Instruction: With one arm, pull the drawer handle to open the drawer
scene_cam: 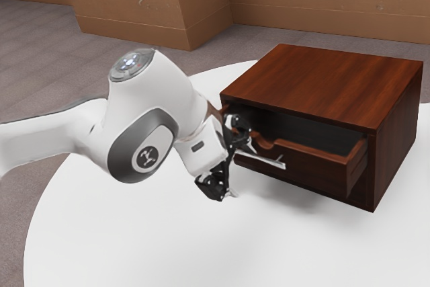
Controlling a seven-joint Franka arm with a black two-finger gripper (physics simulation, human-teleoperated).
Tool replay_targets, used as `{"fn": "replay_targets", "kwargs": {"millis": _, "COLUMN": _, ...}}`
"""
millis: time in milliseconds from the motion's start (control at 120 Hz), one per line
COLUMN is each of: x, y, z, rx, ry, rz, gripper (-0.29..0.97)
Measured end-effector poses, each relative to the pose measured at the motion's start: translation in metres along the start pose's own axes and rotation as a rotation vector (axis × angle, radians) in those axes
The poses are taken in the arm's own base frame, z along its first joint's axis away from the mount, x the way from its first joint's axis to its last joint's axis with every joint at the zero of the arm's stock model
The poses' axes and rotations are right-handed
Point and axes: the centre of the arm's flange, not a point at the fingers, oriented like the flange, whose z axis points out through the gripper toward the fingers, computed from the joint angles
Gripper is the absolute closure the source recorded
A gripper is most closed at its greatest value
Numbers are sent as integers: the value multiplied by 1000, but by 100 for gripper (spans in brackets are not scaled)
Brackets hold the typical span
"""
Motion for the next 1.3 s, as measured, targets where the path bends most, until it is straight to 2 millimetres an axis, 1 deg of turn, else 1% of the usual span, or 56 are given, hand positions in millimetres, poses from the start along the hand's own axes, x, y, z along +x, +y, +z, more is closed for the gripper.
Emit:
{"fn": "replay_targets", "kwargs": {"millis": 75, "x": -1, "y": 5, "z": -3, "rx": 4, "ry": 1, "rz": 0, "gripper": 0}}
{"fn": "replay_targets", "kwargs": {"millis": 158, "x": -1, "y": 11, "z": -8, "rx": 10, "ry": 3, "rz": 1, "gripper": 5}}
{"fn": "replay_targets", "kwargs": {"millis": 183, "x": -2, "y": 13, "z": -8, "rx": 11, "ry": 3, "rz": 1, "gripper": 4}}
{"fn": "replay_targets", "kwargs": {"millis": 233, "x": -2, "y": 18, "z": -8, "rx": 10, "ry": 3, "rz": 2, "gripper": -2}}
{"fn": "replay_targets", "kwargs": {"millis": 267, "x": -2, "y": 21, "z": -9, "rx": 12, "ry": 3, "rz": 2, "gripper": -2}}
{"fn": "replay_targets", "kwargs": {"millis": 300, "x": -3, "y": 24, "z": -12, "rx": 15, "ry": 4, "rz": 3, "gripper": 1}}
{"fn": "replay_targets", "kwargs": {"millis": 325, "x": -3, "y": 26, "z": -13, "rx": 16, "ry": 5, "rz": 4, "gripper": -2}}
{"fn": "replay_targets", "kwargs": {"millis": 358, "x": -3, "y": 29, "z": -16, "rx": 19, "ry": 5, "rz": 5, "gripper": 4}}
{"fn": "replay_targets", "kwargs": {"millis": 400, "x": -4, "y": 31, "z": -18, "rx": 22, "ry": 5, "rz": 6, "gripper": 8}}
{"fn": "replay_targets", "kwargs": {"millis": 458, "x": -4, "y": 36, "z": -19, "rx": 23, "ry": 5, "rz": 7, "gripper": 6}}
{"fn": "replay_targets", "kwargs": {"millis": 475, "x": -4, "y": 37, "z": -19, "rx": 22, "ry": 4, "rz": 8, "gripper": 1}}
{"fn": "replay_targets", "kwargs": {"millis": 508, "x": -4, "y": 40, "z": -19, "rx": 21, "ry": 3, "rz": 10, "gripper": 4}}
{"fn": "replay_targets", "kwargs": {"millis": 517, "x": -4, "y": 40, "z": -19, "rx": 21, "ry": 3, "rz": 10, "gripper": 4}}
{"fn": "replay_targets", "kwargs": {"millis": 525, "x": -4, "y": 41, "z": -19, "rx": 21, "ry": 2, "rz": 11, "gripper": 0}}
{"fn": "replay_targets", "kwargs": {"millis": 617, "x": -5, "y": 48, "z": -22, "rx": 23, "ry": 1, "rz": 14, "gripper": 2}}
{"fn": "replay_targets", "kwargs": {"millis": 625, "x": -5, "y": 49, "z": -22, "rx": 23, "ry": 1, "rz": 15, "gripper": 0}}
{"fn": "replay_targets", "kwargs": {"millis": 700, "x": -6, "y": 56, "z": -26, "rx": 28, "ry": 0, "rz": 18, "gripper": 2}}
{"fn": "replay_targets", "kwargs": {"millis": 792, "x": -7, "y": 65, "z": -29, "rx": 30, "ry": -3, "rz": 25, "gripper": -2}}
{"fn": "replay_targets", "kwargs": {"millis": 883, "x": -8, "y": 74, "z": -35, "rx": 39, "ry": -8, "rz": 36, "gripper": 1}}
{"fn": "replay_targets", "kwargs": {"millis": 900, "x": -8, "y": 75, "z": -36, "rx": 41, "ry": -10, "rz": 38, "gripper": 2}}
{"fn": "replay_targets", "kwargs": {"millis": 908, "x": -8, "y": 76, "z": -36, "rx": 42, "ry": -11, "rz": 40, "gripper": 5}}
{"fn": "replay_targets", "kwargs": {"millis": 983, "x": -9, "y": 82, "z": -39, "rx": 45, "ry": -17, "rz": 51, "gripper": 3}}
{"fn": "replay_targets", "kwargs": {"millis": 1008, "x": -9, "y": 84, "z": -39, "rx": 46, "ry": -21, "rz": 57, "gripper": 4}}
{"fn": "replay_targets", "kwargs": {"millis": 1050, "x": -9, "y": 87, "z": -40, "rx": 49, "ry": -27, "rz": 66, "gripper": 0}}
{"fn": "replay_targets", "kwargs": {"millis": 1175, "x": -8, "y": 96, "z": -42, "rx": 57, "ry": -51, "rz": 102, "gripper": 4}}
{"fn": "replay_targets", "kwargs": {"millis": 1283, "x": -8, "y": 101, "z": -46, "rx": 69, "ry": -66, "rz": 124, "gripper": 10}}
{"fn": "replay_targets", "kwargs": {"millis": 1300, "x": -13, "y": 100, "z": -46, "rx": 69, "ry": -66, "rz": 108, "gripper": 9}}
